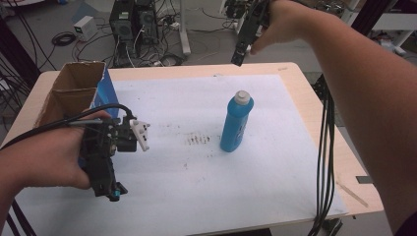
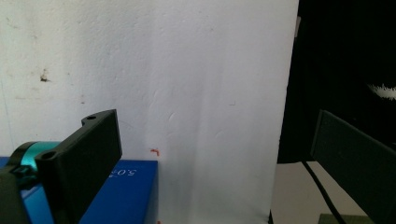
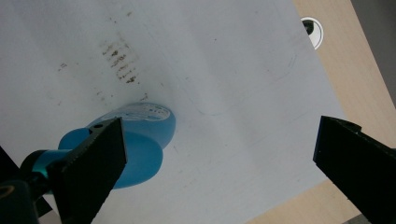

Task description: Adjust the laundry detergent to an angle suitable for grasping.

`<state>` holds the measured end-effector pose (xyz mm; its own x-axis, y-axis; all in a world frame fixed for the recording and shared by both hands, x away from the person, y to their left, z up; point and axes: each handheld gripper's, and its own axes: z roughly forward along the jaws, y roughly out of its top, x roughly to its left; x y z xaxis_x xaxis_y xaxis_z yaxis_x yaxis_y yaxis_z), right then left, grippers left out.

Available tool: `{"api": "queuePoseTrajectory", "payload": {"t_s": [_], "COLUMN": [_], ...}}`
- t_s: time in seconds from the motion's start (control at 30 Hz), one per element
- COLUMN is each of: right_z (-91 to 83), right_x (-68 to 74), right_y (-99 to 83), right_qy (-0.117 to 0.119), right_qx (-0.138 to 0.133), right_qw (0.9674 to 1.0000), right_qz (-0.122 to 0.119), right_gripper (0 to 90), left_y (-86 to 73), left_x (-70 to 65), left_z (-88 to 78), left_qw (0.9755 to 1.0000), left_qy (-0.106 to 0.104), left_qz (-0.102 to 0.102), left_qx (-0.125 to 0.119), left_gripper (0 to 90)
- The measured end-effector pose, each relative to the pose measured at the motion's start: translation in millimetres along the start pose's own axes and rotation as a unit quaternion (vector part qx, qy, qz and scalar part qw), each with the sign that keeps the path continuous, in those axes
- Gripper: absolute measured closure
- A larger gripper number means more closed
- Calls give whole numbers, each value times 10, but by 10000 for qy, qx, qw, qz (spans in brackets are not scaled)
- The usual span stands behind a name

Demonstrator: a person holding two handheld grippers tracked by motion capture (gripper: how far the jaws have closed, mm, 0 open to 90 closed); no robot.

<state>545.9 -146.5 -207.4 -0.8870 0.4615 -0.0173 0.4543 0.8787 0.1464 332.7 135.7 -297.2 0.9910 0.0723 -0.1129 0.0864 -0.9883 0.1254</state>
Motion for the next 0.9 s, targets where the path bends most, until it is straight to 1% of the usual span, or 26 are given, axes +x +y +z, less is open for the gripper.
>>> {"api": "queuePoseTrajectory", "payload": {"t_s": [0.13, 0.2, 0.27, 0.3, 0.33, 0.43, 0.47, 0.5, 0.53, 0.63, 0.7, 0.87, 0.9], "right_z": [13, 23, 29, 36, 39, 37, 34, 34, 37, 44, 49, 61, 64], "right_x": [-15, -23, -36, -40, -41, -60, -61, -69, -73, -79, -79, -55, -49], "right_y": [-2, 2, 2, 0, -2, -13, -17, -22, -24, -26, -21, -13, -12], "right_qy": [-1, 19, -6, 6, 6, 7, 4, 8, 2, 9, 3, -7, -8], "right_qx": [27, 18, 23, 42, 57, 26, 27, 16, 21, 29, 8, 70, 58], "right_qw": [10000, 10000, 10000, 10000, 10000, 10000, 10000, 10000, 10000, 10000, 10000, 10000, 10000], "right_qz": [19, 25, 28, 16, 12, 8, 42, 18, 10, 32, 37, 15, 16], "right_gripper": [21, 21, 21, 21, 21, 21, 21, 21, 21, 21, 21, 21, 21], "left_y": [2, -4, -16, -25, -32, -45, -45, -41, -35, -24, -21, -10, -4], "left_x": [-15, -6, 0, -1, 8, 15, 24, 35, 40, 36, 31, 29, 27], "left_z": [1, -6, -9, -10, -17, -24, -26, -20, -18, -7, -7, 4, -1], "left_qw": [10000, 10000, 10000, 9999, 10000, 9999, 9999, 9999, 10000, 10000, 10000, 10000, 10000], "left_qy": [14, 14, 28, 19, 0, 28, 39, 4, 23, -21, -6, -7, 11], "left_qz": [-39, -19, -62, -95, -67, -114, -102, -107, -86, -78, -52, -45, -26], "left_qx": [-9, -26, -10, -42, -38, -59, -37, -39, -21, -3, -5, -14, 14], "left_gripper": [17, 17, 17, 17, 17, 17, 17, 17, 17, 17, 17, 17, 17]}}
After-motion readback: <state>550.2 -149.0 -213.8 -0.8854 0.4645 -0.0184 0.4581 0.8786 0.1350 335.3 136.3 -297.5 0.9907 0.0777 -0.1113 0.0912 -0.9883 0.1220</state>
